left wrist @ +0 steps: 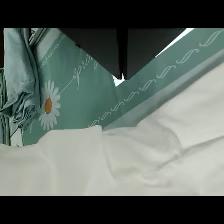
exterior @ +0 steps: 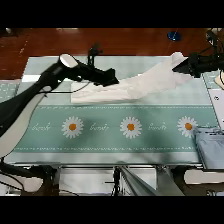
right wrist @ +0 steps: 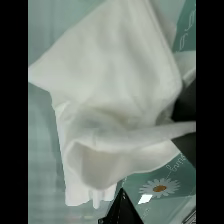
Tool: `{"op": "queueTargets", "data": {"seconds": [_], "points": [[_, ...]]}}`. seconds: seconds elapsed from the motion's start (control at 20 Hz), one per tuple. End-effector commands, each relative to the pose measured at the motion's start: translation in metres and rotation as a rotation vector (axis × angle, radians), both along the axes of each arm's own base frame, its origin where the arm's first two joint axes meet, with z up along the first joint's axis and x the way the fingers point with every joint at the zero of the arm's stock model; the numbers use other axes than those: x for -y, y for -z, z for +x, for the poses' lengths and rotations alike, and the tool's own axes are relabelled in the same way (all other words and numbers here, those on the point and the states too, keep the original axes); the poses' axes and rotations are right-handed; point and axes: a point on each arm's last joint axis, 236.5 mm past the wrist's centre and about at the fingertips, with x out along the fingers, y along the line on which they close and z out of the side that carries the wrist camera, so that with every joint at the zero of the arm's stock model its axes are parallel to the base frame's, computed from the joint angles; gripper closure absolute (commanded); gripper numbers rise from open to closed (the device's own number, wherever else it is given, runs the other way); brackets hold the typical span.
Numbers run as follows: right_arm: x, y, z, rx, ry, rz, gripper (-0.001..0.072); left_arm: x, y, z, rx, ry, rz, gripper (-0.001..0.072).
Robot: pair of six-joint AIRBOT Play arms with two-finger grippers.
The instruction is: Fold the shirts.
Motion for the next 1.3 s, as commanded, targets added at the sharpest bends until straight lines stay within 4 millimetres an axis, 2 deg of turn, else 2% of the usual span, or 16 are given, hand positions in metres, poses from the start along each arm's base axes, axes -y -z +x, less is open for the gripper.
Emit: {"op": "queueTargets", "data": {"seconds": [0.0, 0.15, 0.3, 0.5, 0.65, 0.8, 1.1, 1.2, 1.25], "points": [[-0.002, -0.008, -0.009, -0.006, -0.011, -0.012, 0.0694, 0.046, 0.034, -0.02, -0.062, -0.008, 0.015, 0.0672], [0.0, -0.013, -0.021, -0.009, -0.036, -0.055, 0.0694, 0.066, 0.058, -0.029, -0.078, -0.011, 0.031, 0.0672], [0.0, -0.021, -0.028, -0.011, -0.034, -0.065, 0.0693, 0.066, 0.072, -0.025, -0.096, -0.037, 0.041, 0.0673], [-0.005, -0.042, -0.042, 0.007, -0.037, -0.072, 0.0694, 0.056, 0.074, -0.006, -0.079, -0.098, 0.039, 0.0673], [-0.007, -0.055, -0.049, 0.022, -0.032, -0.079, 0.0694, 0.058, 0.076, 0.003, -0.055, -0.139, 0.035, 0.0673], [-0.008, -0.062, -0.054, 0.03, -0.031, -0.083, 0.0693, 0.072, 0.082, -0.002, -0.072, -0.152, 0.016, 0.0673], [-0.008, -0.063, -0.055, 0.018, -0.018, -0.077, 0.0694, 0.114, 0.092, -0.02, -0.08, -0.15, -0.018, 0.0673], [-0.007, -0.062, -0.054, 0.009, -0.008, -0.079, 0.0693, 0.118, 0.097, -0.02, -0.081, -0.144, -0.016, 0.0673], [-0.005, -0.059, -0.054, -0.001, 0.001, -0.091, 0.0693, 0.114, 0.093, -0.014, -0.073, -0.153, -0.02, 0.0674]]}}
